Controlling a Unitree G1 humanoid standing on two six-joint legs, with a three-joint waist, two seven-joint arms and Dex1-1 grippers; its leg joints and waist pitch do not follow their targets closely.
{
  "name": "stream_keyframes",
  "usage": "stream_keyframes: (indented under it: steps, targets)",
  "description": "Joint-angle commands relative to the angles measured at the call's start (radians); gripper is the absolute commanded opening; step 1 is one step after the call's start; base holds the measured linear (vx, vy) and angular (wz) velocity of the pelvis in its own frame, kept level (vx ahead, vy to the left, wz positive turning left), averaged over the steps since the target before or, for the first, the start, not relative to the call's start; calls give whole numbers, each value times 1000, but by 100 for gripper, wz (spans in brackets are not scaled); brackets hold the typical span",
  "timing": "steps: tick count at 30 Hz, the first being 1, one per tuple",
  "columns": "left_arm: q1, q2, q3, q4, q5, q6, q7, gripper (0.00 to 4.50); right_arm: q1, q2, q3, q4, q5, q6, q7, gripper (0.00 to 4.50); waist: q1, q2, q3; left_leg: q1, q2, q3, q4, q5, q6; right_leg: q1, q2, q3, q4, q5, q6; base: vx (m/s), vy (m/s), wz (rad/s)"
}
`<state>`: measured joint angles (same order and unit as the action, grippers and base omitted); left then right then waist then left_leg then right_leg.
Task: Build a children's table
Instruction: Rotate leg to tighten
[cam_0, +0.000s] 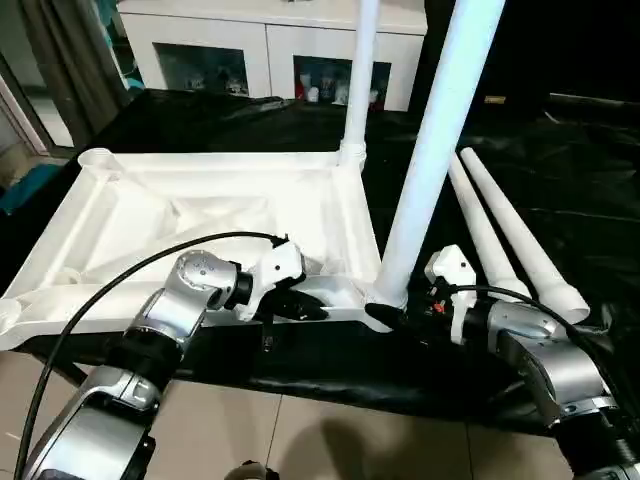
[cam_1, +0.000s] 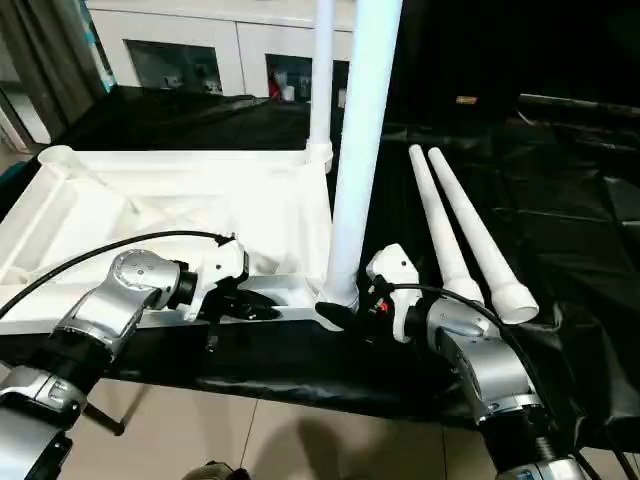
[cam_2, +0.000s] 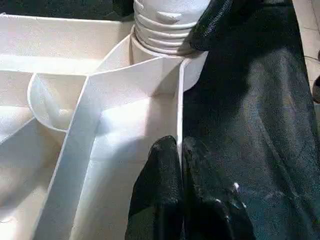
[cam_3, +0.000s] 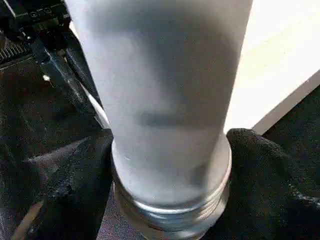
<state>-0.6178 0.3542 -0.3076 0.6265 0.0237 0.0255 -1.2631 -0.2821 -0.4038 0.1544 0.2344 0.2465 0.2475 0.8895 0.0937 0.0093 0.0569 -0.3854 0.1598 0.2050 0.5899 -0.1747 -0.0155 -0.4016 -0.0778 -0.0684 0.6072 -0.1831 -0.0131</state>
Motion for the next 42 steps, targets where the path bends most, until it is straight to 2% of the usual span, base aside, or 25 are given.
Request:
stream_keyframes:
  steps: [1,4,7,12,14,16,17,18,19,20,21,22,23,24,26,27,28,29,30,34,35,37,38,39,42]
  targets:
    - [15,-10,12,-29,-51,5,-31,0,-8,-4,-5,-30,10,19,8,331,4,-14,-63,21,82,-40,-72,-229,37,40,-95,58,-80,-263,-204,0,0,0]
    - [18,-10,11,-35,-51,8,-31,0,-3,-8,-1,-31,4,22,15,295,3,-15,-64,20,81,-40,-71,-219,40,42,-94,57,-78,-247,-209,0,0,0]
    - [23,-10,10,-44,-48,13,-29,0,1,-7,-1,-26,4,22,10,289,3,-14,-64,21,81,-39,-70,-218,40,42,-93,57,-79,-250,-209,0,0,0]
    - [13,-33,11,-16,-20,-2,41,0,-6,41,-38,41,-15,12,-90,278,1,-14,-64,22,80,-40,-71,-228,32,40,-94,57,-81,-272,-204,0,0,0]
    - [-14,-63,8,32,26,0,146,0,-27,103,-89,127,-23,21,-231,277,-6,-12,-62,25,78,-41,-72,-258,15,35,-94,56,-86,-310,-201,0,0,0]
    - [-31,-82,3,62,52,-1,204,0,-37,137,-115,163,-24,43,-311,277,-10,-13,-62,26,77,-45,-74,-267,-2,38,-93,55,-88,-337,-192,0,0,0]
    - [-45,-101,3,83,62,6,243,0,-46,164,-132,186,-30,42,-376,277,-9,-12,-61,30,78,-43,-74,-276,-5,34,-94,56,-92,-346,-185,0,0,0]
    - [-70,-139,2,118,81,21,320,0,-64,210,-165,229,-39,37,-498,277,-15,-10,-57,34,74,-45,-75,-316,-24,29,-94,56,-99,-404,-174,0,0,0]
    - [-77,-149,2,127,86,25,339,0,-69,221,-173,240,-41,35,-530,277,-14,-12,-59,32,75,-47,-77,-317,-28,34,-96,54,-100,-417,-167,0,0,0]
    - [-102,-188,6,161,97,45,414,0,-90,258,-193,278,-47,25,-619,277,-14,-11,-59,32,76,-48,-77,-320,-30,33,-97,55,-102,-426,-159,0,0,0]
    - [-125,-224,16,191,102,59,488,0,-109,288,-205,308,-45,12,-671,277,-19,-7,-56,42,75,-47,-77,-357,-47,21,-94,56,-108,-453,-153,0,0,0]
    - [-125,-224,16,191,102,59,488,0,-109,288,-205,308,-45,12,-671,277,-19,-7,-56,42,75,-47,-77,-357,-47,21,-94,56,-108,-453,-153,0,0,0]
    - [-151,-262,31,229,103,70,559,0,-136,319,-209,343,-59,-12,-721,277,-17,-7,-58,40,75,-52,-79,-362,-48,29,-96,54,-108,-456,-146,0,0,0]
    - [-166,-283,39,251,103,71,595,0,-154,335,-205,364,-73,-29,-747,277,-18,-9,-59,43,75,-50,-79,-370,-47,26,-95,53,-112,-447,-144,0,0,0]
    - [-181,-303,44,273,105,70,620,0,-173,352,-198,387,-84,-51,-759,277,-17,-8,-62,36,73,-50,-80,-351,-38,30,-97,54,-110,-419,-146,0,0,0]
    - [-184,-307,44,277,107,69,621,0,-178,357,-194,392,-85,-59,-754,277,-13,-3,-63,35,76,-50,-81,-333,-31,33,-96,55,-106,-373,-151,0,0,0]
    - [-187,-309,34,284,117,52,614,0,-186,363,-184,398,-85,-71,-727,277,-14,-4,-63,34,77,-49,-82,-328,-27,33,-94,55,-105,-348,-156,0,0,0]
    - [-188,-310,26,288,125,39,608,0,-191,368,-177,402,-85,-80,-708,312,-15,-5,-64,33,76,-48,-82,-319,-19,36,-93,54,-101,-316,-165,0,0,0]
    - [-185,-306,18,293,133,14,593,0,-198,372,-176,409,-85,-106,-691,347,-14,-5,-65,33,76,-46,-81,-321,-12,36,-93,54,-102,-312,-170,0,0,0]
    - [-169,-285,13,284,129,-13,549,0,-197,365,-178,399,-76,-122,-660,368,-12,-8,-66,28,75,-45,-79,-304,5,41,-97,54,-102,-322,-173,0,0,0]
    - [-163,-276,12,281,124,-29,527,0,-195,358,-174,393,-80,-131,-643,390,-13,-8,-65,27,75,-45,-80,-301,7,41,-96,54,-102,-324,-172,0,0,0]
    - [-152,-261,11,272,117,-42,495,0,-190,342,-167,377,-77,-135,-607,394,-11,-9,-67,26,75,-45,-78,-284,13,41,-98,54,-102,-319,-173,0,0,0]
    - [-144,-250,10,264,112,-46,473,0,-183,328,-161,358,-72,-128,-576,394,-10,-11,-67,23,75,-45,-78,-273,18,44,-97,53,-100,-311,-173,0,0,0]
    - [-119,-219,5,233,95,-48,391,0,-157,277,-135,298,-62,-108,-473,394,-8,-13,-66,24,76,-43,-78,-269,27,44,-97,53,-101,-311,-172,0,0,0]
    - [-71,-162,-7,173,61,-69,245,0,-104,179,-100,186,-36,-78,-305,394,-3,-12,-67,23,79,-42,-76,-245,46,46,-96,54,-95,-277,-182,0,0,0]
